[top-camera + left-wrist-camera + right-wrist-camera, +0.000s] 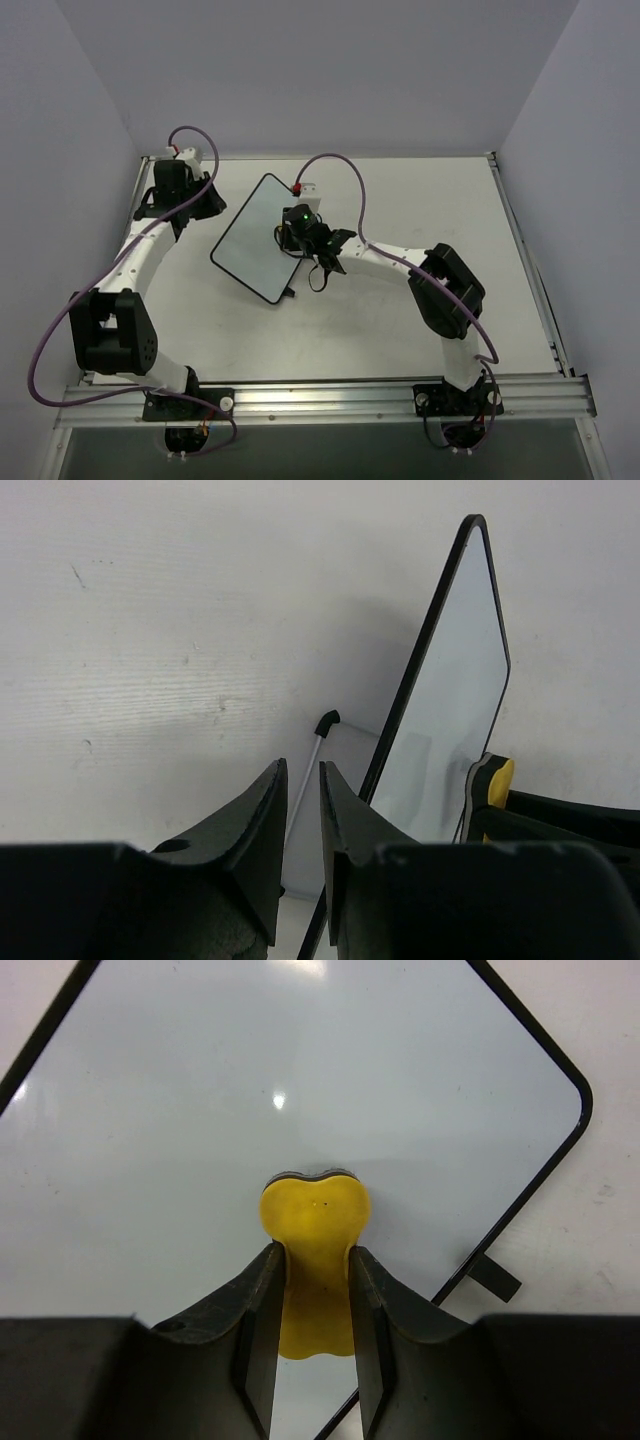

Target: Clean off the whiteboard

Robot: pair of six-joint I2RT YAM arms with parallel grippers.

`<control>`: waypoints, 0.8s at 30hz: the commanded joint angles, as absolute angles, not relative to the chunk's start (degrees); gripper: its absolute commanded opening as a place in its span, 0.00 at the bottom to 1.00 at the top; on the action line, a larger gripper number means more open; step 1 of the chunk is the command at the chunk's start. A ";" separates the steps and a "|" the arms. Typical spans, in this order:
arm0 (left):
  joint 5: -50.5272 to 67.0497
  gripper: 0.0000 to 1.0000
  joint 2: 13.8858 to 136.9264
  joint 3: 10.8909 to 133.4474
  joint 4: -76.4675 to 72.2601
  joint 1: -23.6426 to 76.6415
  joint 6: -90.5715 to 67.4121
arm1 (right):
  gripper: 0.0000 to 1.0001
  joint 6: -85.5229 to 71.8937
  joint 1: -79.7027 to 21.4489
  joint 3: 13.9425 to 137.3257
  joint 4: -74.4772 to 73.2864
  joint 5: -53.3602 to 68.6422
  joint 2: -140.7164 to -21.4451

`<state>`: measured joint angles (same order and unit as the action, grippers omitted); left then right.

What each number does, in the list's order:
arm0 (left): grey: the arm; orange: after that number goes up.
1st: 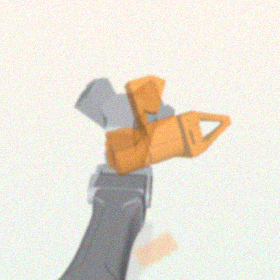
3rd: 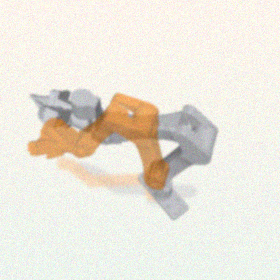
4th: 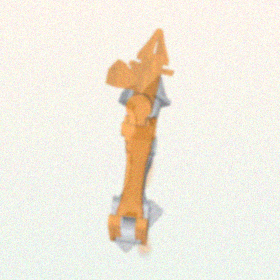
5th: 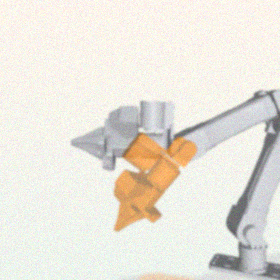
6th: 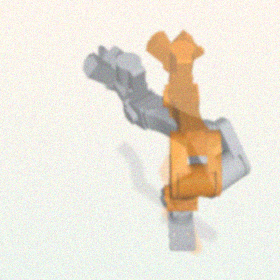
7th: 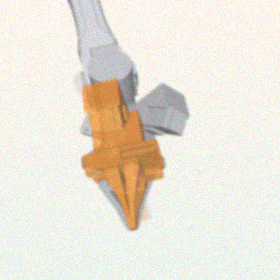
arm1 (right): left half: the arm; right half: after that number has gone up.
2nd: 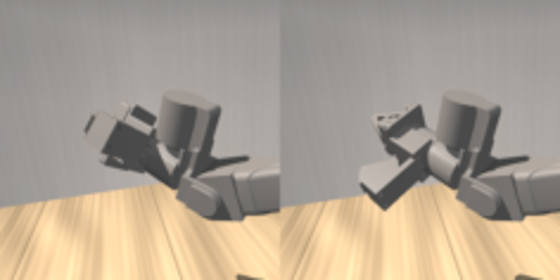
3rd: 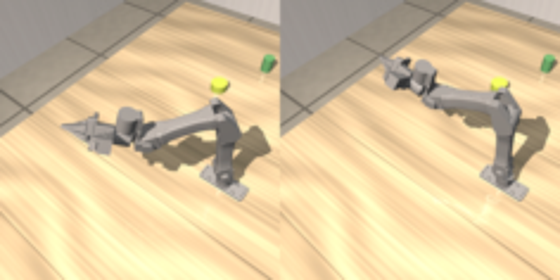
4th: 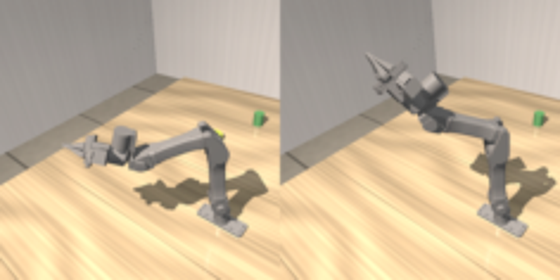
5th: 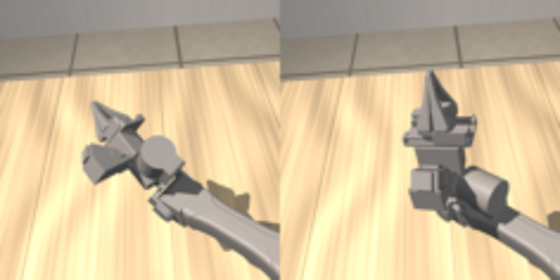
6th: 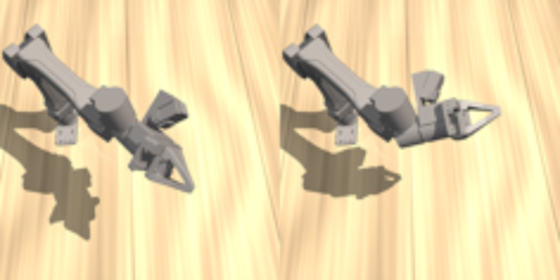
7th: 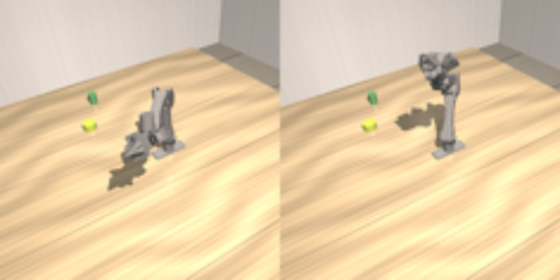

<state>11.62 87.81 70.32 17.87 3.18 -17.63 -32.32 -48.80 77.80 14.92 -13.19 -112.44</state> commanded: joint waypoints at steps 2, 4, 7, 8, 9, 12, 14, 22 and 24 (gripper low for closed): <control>8.88 0.28 85.61 71.99 18.46 1.94 -18.63 | 0.11 -30.41 -48.78 82.08 12.31 -15.55 -108.89; 7.74 0.28 85.17 71.46 18.37 0.80 -19.60 | 0.11 -29.71 -48.87 83.05 11.08 -15.99 -108.98; 6.60 0.29 84.46 70.93 18.80 -1.82 -21.27 | 0.11 -29.18 -48.17 83.58 9.23 -17.66 -108.99; 6.24 0.29 84.03 71.01 19.07 -2.37 -21.70 | 0.11 -29.18 -47.82 83.85 8.36 -17.67 -108.90; 6.15 0.29 83.85 70.93 19.07 -2.81 -22.32 | 0.11 -29.18 -47.38 83.67 8.35 -17.40 -108.81; 7.03 0.31 83.85 71.45 19.25 -4.39 -23.46 | 0.11 -29.09 -45.80 82.44 8.52 -16.97 -107.84; 7.47 0.31 84.37 71.80 19.51 -4.57 -23.64 | 0.11 -29.27 -44.30 82.00 8.53 -16.70 -107.32; 3.43 0.31 85.78 71.63 21.00 -4.75 -25.05 | 0.11 -30.32 -36.22 77.44 3.95 -19.08 -104.95; 2.82 0.32 86.13 71.46 21.01 -5.27 -25.75 | 0.12 -30.24 -32.62 75.25 3.69 -18.63 -103.89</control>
<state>5.21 86.02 70.32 20.67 -4.67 -24.05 -29.93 -36.71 77.95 6.24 -16.38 -107.98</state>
